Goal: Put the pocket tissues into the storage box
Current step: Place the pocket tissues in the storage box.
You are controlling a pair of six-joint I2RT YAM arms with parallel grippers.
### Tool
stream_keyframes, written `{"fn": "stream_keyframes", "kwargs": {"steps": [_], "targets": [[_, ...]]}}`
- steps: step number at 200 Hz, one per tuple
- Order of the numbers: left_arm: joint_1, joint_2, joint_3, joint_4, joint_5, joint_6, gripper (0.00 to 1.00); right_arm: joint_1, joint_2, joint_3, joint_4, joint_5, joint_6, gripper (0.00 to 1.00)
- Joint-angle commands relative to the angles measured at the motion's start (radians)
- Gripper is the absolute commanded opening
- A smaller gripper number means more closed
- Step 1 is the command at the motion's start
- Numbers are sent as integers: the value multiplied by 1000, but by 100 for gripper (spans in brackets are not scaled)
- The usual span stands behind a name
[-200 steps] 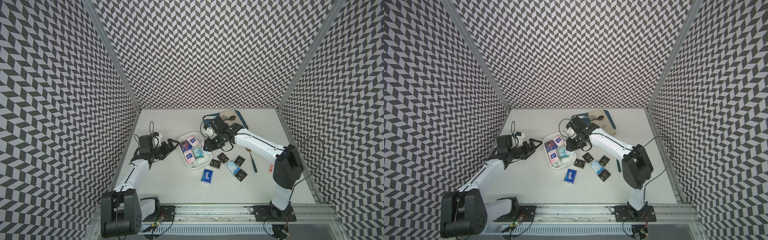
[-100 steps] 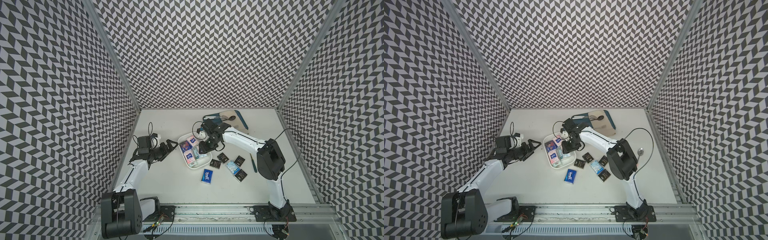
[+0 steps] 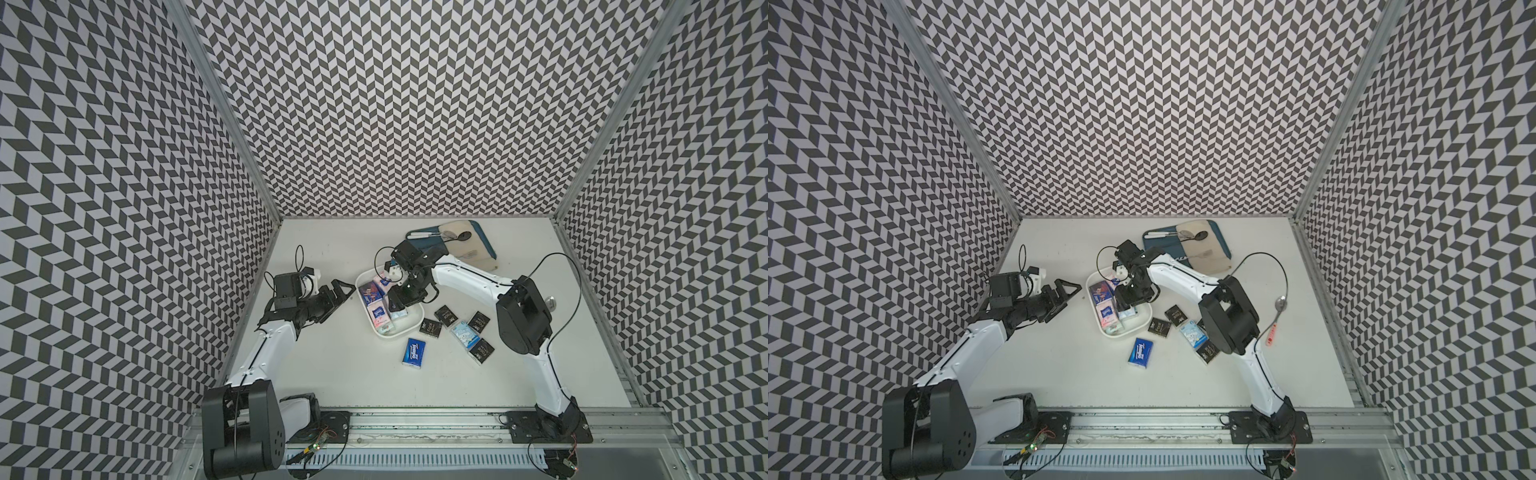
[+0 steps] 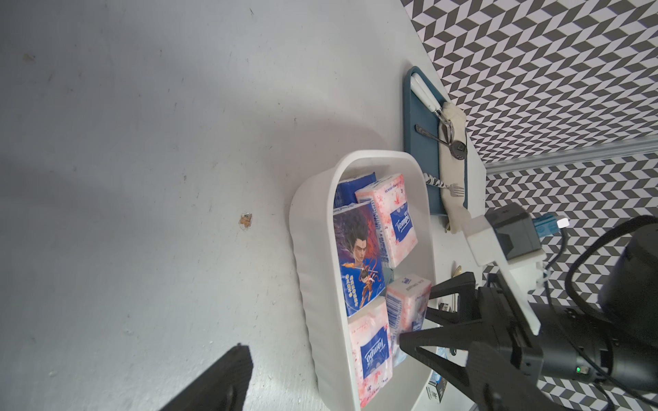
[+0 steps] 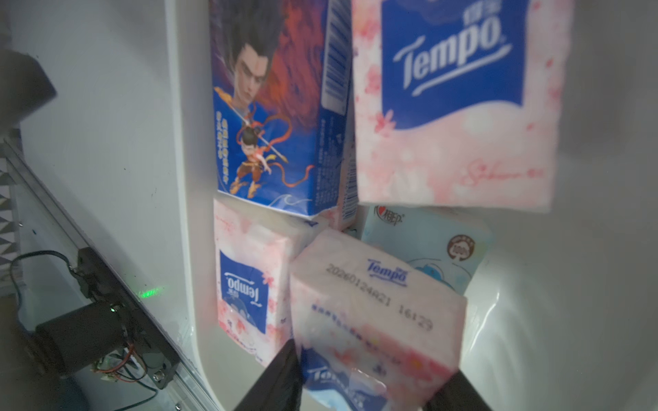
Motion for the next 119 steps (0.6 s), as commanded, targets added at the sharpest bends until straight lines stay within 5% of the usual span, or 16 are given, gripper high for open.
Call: {"fn": "stream_keyframes", "kwargs": {"steps": [1, 68, 119], "targets": [[8, -23, -15, 7, 18, 14, 100, 5, 1, 41, -1, 21, -1, 63], [9, -31, -22, 18, 22, 3, 100, -5, -177, 43, 54, 142, 31, 76], [-4, -45, -22, 25, 13, 5, 100, -19, -388, -239, 60, 301, 8, 83]]}}
